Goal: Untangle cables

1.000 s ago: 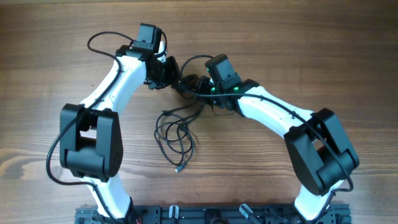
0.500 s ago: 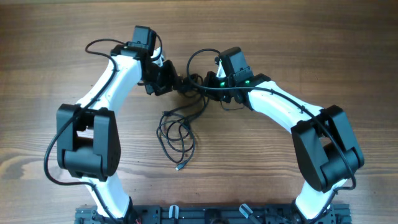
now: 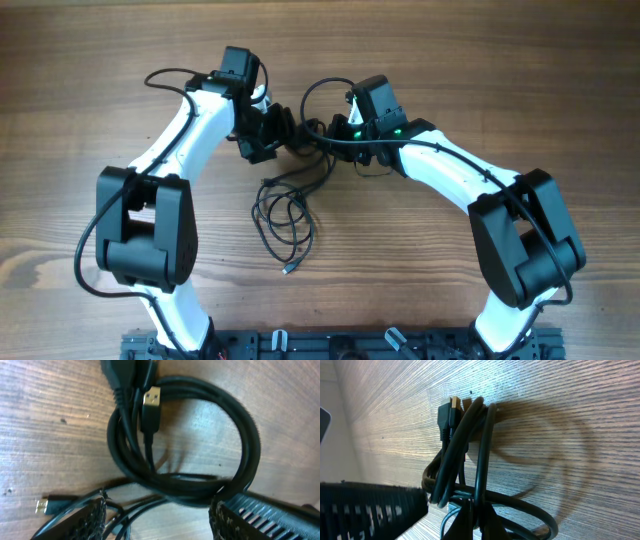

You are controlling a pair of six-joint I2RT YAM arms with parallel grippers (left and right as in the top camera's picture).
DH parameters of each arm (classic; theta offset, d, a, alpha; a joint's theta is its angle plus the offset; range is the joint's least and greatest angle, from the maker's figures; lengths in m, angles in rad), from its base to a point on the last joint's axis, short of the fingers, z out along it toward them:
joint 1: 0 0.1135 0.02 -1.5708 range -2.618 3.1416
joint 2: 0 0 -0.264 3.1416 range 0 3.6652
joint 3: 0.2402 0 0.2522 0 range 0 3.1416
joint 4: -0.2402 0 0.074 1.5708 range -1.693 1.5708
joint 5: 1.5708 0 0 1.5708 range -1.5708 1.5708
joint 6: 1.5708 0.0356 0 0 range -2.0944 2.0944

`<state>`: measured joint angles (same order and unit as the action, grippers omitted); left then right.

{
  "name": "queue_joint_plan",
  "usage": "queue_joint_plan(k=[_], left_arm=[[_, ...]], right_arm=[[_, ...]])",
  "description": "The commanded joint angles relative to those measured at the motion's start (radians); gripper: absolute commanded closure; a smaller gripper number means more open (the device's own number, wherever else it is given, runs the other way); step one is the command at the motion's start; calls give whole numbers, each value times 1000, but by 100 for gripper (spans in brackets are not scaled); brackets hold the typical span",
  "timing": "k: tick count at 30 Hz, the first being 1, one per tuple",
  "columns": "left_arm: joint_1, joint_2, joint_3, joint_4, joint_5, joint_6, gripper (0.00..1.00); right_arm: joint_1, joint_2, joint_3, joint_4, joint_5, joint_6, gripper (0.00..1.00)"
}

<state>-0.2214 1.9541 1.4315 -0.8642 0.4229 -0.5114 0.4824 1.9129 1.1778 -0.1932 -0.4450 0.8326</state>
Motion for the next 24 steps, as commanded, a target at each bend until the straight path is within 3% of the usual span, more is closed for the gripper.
queue_joint_plan(k=[1,22,24], left_arm=[[-1,20,-8,32,-45,-55,32],[-2,102,-8,114,-46,-153,43],[-2,111,-8,113,-46,-152,48]], right_arm=[[2,-30,-6,6,-16,6,96],[2,-30,-6,5,-16,6,96],[2,-30,-6,5,-16,6,96]])
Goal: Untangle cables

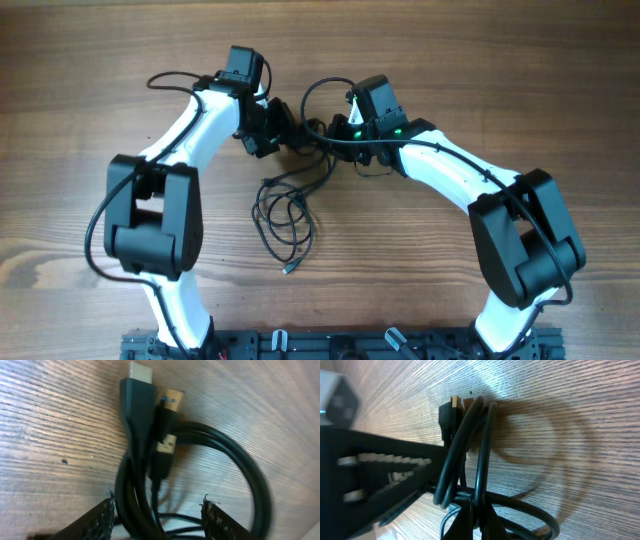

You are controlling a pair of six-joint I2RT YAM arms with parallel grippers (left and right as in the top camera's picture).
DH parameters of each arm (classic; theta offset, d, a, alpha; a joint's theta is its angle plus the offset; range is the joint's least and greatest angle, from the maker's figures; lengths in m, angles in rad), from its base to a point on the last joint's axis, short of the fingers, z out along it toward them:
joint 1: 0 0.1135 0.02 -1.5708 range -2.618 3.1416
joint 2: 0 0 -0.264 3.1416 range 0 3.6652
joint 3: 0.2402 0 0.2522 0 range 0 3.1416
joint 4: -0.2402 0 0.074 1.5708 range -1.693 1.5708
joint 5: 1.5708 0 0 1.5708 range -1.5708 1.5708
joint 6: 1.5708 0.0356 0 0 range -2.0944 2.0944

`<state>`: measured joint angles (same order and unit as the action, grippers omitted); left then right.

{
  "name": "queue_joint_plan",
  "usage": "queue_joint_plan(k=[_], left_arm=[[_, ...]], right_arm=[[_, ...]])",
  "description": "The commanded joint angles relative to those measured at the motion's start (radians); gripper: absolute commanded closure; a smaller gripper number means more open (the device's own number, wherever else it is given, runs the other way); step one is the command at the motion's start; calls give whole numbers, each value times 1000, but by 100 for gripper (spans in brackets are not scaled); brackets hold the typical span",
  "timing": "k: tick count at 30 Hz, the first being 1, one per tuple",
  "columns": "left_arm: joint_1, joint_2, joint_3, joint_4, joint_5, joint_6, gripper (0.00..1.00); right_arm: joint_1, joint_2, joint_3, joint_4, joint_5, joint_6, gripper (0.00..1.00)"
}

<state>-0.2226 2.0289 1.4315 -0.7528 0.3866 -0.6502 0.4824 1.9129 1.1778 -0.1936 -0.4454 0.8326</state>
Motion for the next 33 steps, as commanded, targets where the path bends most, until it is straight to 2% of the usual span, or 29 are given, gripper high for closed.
queue_joint_plan(k=[1,2,5,7,8,9,13,17,26,33], left_arm=[[-1,38,-8,2,-10,-13,51],[-1,38,-8,2,-10,-13,57],[1,38,-8,6,-10,-11,64],[5,38,-8,9,-10,-9,77],[6,38,-8,9,-10,-9,93],[7,38,-8,9,-10,-9,96],[15,38,-8,19,-10,42,96],[40,38,-8,20,-10,44,96],[106,38,-8,1,11,44,96],[111,38,-8,1,21,44,96]], right_arm=[[2,-30,-6,6,-15,6,96],[2,-30,-6,6,-15,6,96],[2,-30,-6,2,-16,6,96],[2,-30,-6,-9,-16,5,96],[2,-30,-6,-16,-16,4,96],[2,-30,-6,-18,-17,4,96],[-5,-39,-6,-6,-80,-29,96],[-32,-66,-6,-4,-196,-89,96],[-172,-100,-6,-1,-612,-125,96],[-292,-100,-6,-2,-643,-126,96]])
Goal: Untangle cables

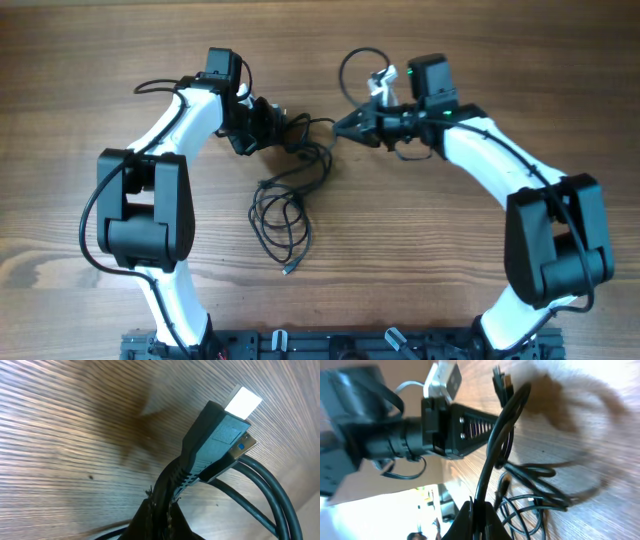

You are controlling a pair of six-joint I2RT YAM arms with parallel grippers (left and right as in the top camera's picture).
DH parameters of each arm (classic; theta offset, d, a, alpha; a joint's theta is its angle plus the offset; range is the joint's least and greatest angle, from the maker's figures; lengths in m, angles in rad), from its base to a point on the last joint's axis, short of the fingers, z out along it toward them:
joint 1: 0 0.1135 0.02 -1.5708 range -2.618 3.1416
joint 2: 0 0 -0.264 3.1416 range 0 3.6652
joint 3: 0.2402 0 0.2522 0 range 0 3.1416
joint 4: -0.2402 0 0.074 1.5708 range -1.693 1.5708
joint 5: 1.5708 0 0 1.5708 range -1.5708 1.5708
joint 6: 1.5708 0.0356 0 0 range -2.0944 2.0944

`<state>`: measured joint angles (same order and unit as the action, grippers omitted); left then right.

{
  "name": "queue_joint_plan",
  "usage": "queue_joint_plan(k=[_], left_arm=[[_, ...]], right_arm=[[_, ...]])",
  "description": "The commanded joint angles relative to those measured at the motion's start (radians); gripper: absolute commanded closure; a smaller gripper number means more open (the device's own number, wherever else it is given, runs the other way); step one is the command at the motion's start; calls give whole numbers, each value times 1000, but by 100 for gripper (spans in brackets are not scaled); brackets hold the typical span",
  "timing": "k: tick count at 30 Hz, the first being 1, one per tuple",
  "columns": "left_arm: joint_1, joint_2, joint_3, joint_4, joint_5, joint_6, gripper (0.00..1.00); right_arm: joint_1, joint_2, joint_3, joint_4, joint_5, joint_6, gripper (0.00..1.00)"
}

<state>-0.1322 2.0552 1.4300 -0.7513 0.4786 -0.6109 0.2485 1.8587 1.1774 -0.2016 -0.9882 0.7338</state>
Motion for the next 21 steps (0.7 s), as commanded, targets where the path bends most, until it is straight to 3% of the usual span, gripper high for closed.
queue_joint_plan(k=[1,6,17,21], left_arm=[[21,12,-7,-1,-71,5,96],[21,11,-7,-1,-71,5,96],[21,11,-7,1,-23,51,96],[21,11,-7,0,-22,50,96]], right_arm=[[-75,-46,-5,5,-87,-28,96],[-117,-46,-5,-29,55,-28,96],[-100,-45,-7,-336,740,-32,94],[-100,-45,-7,-373,816,-39,82]])
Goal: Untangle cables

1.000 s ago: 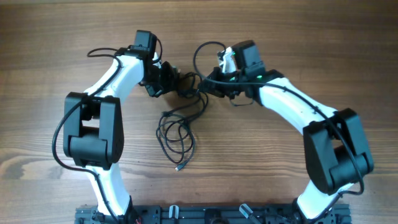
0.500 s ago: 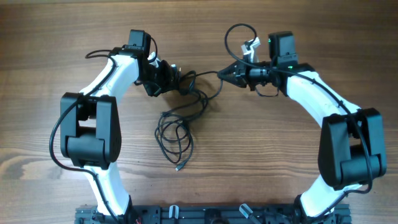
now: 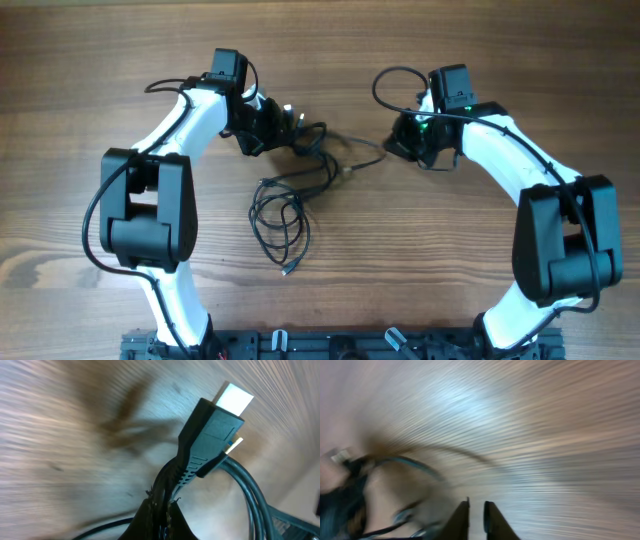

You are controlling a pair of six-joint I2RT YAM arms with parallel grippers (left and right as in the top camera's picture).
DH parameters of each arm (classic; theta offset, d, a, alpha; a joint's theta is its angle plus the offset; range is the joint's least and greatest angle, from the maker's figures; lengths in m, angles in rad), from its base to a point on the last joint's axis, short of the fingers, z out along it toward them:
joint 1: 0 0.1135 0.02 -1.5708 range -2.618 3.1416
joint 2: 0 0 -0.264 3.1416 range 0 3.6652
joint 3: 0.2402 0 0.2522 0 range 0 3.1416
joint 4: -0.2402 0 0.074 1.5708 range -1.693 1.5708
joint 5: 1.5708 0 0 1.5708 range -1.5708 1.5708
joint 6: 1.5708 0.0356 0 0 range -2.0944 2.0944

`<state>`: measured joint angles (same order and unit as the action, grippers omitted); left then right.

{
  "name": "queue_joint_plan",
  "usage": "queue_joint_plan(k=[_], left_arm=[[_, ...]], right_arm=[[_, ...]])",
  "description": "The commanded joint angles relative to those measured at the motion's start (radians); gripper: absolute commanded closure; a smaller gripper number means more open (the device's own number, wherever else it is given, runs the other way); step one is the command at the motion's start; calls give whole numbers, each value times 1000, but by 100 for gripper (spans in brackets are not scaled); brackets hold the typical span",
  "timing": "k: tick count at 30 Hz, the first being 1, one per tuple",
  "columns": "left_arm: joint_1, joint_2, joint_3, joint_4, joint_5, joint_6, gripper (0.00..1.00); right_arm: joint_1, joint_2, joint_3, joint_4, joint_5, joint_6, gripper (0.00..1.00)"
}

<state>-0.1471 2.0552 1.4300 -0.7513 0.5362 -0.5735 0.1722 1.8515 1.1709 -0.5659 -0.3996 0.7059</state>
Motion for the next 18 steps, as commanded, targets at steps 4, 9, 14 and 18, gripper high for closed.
queue_joint_plan(k=[4,9,14,18], left_arm=[[36,12,-7,0,-79,13,96],[36,12,-7,0,-68,13,96],[36,12,-7,1,-53,17,96],[36,11,-7,1,-53,17,96]], right_arm=[[-24,-38,-1,-7,223,-26,77],[-24,-38,-1,35,-6,-117,66],[-16,-38,-1,135,-358,-174,58],[21,-38,-1,135,-332,-83,58]])
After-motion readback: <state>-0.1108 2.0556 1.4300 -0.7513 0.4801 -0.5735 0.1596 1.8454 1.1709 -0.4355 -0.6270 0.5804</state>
